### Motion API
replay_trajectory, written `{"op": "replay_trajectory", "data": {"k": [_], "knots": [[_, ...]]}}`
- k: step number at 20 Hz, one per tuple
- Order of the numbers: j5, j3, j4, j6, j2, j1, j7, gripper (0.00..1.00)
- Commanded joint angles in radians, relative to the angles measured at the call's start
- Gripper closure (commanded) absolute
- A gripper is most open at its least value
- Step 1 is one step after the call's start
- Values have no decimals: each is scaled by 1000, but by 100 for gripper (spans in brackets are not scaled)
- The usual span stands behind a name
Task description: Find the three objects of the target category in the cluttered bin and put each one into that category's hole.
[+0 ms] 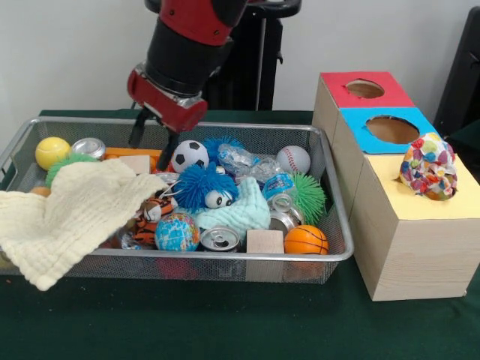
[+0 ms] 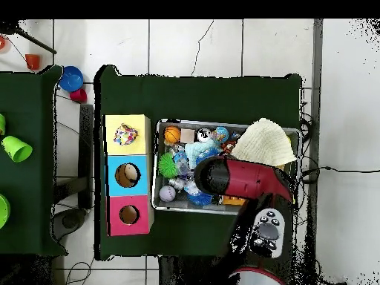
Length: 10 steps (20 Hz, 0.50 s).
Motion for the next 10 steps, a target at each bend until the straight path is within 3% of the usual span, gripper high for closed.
{"op": "replay_trajectory", "data": {"k": [1,7,10], "knots": [[-109,120,56,-94,66,-53,-69,0],[-159,135,22,-191,130,-88,-31,0],[-173,161,8,-301,211,-125,9,0]]}}
